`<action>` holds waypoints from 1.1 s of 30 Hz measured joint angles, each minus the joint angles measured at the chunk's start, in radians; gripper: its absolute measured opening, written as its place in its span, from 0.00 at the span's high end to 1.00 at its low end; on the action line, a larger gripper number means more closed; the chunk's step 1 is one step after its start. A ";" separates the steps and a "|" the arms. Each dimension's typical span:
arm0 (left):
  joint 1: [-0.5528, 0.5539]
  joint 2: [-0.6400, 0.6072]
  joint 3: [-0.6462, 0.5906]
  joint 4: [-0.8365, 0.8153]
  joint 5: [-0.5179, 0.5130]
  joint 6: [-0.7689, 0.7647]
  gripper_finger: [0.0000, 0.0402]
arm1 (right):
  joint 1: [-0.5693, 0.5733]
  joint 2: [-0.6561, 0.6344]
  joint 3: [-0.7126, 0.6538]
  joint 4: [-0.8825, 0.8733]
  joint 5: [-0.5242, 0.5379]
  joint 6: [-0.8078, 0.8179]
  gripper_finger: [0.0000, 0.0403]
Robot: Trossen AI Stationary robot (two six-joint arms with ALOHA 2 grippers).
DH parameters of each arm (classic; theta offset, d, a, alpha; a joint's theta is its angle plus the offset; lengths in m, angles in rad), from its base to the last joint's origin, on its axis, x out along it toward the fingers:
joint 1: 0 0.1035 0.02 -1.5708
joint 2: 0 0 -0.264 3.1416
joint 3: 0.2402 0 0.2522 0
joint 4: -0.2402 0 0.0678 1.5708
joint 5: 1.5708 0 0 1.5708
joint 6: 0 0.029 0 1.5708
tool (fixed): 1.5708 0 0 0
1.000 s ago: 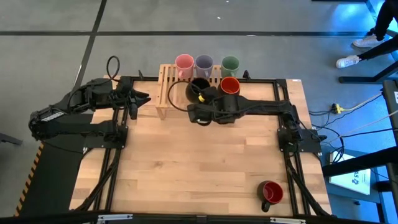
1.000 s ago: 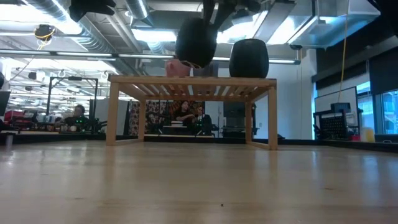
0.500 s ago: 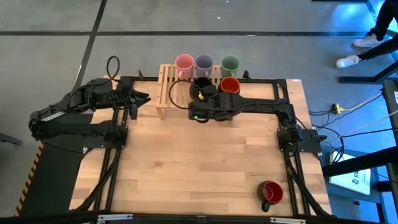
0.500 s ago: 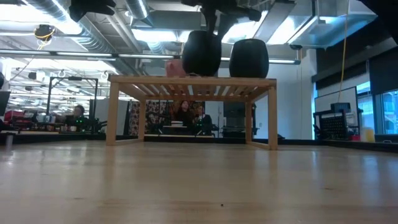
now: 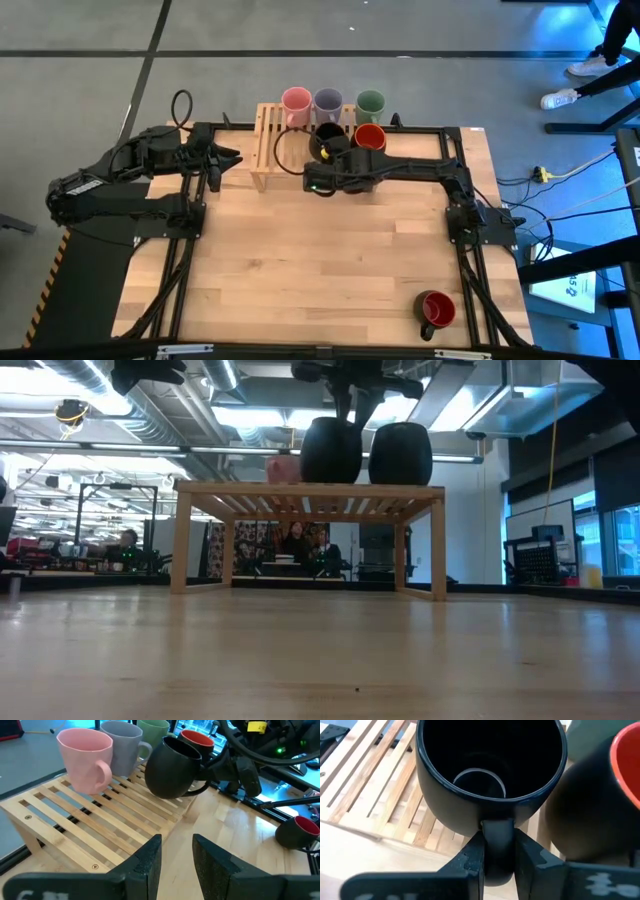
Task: Place coffee mugs
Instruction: Put the black mug on the shelf, then put the black red mug on the shelf
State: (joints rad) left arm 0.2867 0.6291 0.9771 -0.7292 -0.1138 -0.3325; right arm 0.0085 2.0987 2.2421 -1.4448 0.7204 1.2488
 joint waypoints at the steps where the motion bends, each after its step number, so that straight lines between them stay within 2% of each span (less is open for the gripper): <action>1: 0.000 0.000 0.000 0.000 0.000 0.000 0.74 | -0.004 0.000 0.000 0.002 0.001 0.001 0.88; 15: 0.000 0.000 0.000 0.000 0.000 0.000 0.74 | -0.016 -0.001 0.000 0.017 0.038 0.003 0.73; 24: 0.000 0.000 0.000 0.000 0.000 0.000 0.74 | -0.016 -0.002 0.000 0.034 0.036 0.000 0.52; 28: 0.000 0.000 0.000 0.000 0.000 0.000 0.74 | -0.014 -0.002 0.040 0.024 0.027 -0.024 0.46; 33: 0.000 0.000 0.000 0.000 0.001 0.000 0.74 | -0.003 -0.011 0.115 0.012 -0.028 -0.079 0.43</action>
State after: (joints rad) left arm 0.2864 0.6289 0.9771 -0.7292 -0.1123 -0.3325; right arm 0.0051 2.0879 2.3576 -1.4333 0.6924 1.1702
